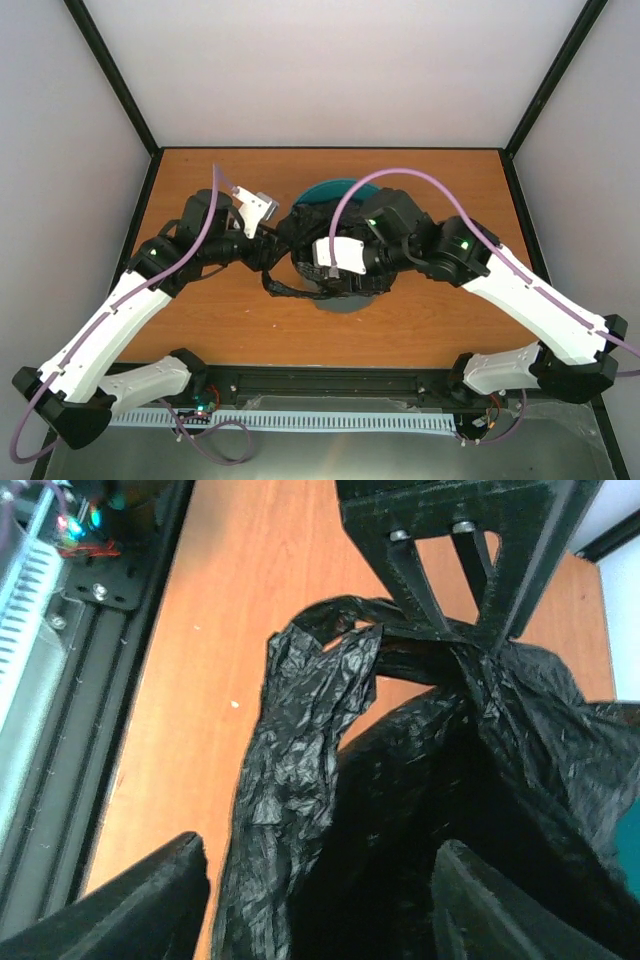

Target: Put the trash bags into the trash bin

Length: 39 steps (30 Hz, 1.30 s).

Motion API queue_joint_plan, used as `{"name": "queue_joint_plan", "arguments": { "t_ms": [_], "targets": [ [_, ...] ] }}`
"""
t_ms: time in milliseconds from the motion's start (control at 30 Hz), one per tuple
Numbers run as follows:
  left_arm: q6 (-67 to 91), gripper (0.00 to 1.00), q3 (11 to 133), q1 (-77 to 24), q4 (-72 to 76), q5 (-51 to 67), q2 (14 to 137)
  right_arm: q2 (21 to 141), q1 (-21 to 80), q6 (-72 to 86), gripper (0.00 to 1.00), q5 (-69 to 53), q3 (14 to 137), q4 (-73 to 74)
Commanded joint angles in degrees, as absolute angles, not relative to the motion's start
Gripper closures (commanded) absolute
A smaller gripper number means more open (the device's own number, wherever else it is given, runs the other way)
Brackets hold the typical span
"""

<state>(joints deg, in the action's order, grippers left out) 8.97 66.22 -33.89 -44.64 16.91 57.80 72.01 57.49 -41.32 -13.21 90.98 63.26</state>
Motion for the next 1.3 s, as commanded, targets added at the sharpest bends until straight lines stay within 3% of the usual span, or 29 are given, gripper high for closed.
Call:
{"name": "queue_joint_plan", "arguments": {
  "t_ms": [0,67,100,133,267,433,867,1100,1267],
  "targets": [
    [5.25,0.40,71.09,-34.19,-41.37,16.12,59.90,73.93,58.17,-39.12,0.45,-6.16,92.65,59.49],
    [5.23,0.41,72.21,-34.19,-42.10,17.31,61.13,74.37,58.10,-38.47,0.62,-5.81,92.99,59.40],
    [5.32,0.43,72.92,-34.27,-43.46,17.66,60.82,74.71,58.10,-36.43,0.95,-3.69,94.03,59.07],
    [5.23,0.43,72.76,-34.28,-43.98,17.34,59.95,74.37,58.10,-35.52,0.97,-2.28,94.13,58.73],
    [6.13,0.43,68.98,-34.28,-43.44,15.82,55.13,67.98,57.03,-31.84,0.97,1.60,89.90,53.70],
    [7.43,0.43,64.52,-34.25,-40.89,17.06,53.23,60.35,47.56,-27.79,0.97,-2.95,84.50,46.59],
    [7.36,0.36,81.14,-34.74,-38.19,20.97,64.55,54.05,40.86,-24.05,0.97,-1.84,74.83,36.57],
    [4.95,0.35,79.46,-35.67,-36.72,24.23,66.74,55.54,40.64,-24.42,0.97,-1.49,78.79,38.92],
    [5.59,0.39,81.26,-35.94,-36.47,17.17,71.46,54.83,38.82,-22.86,0.97,-2.42,76.21,37.29]
  ]
}}
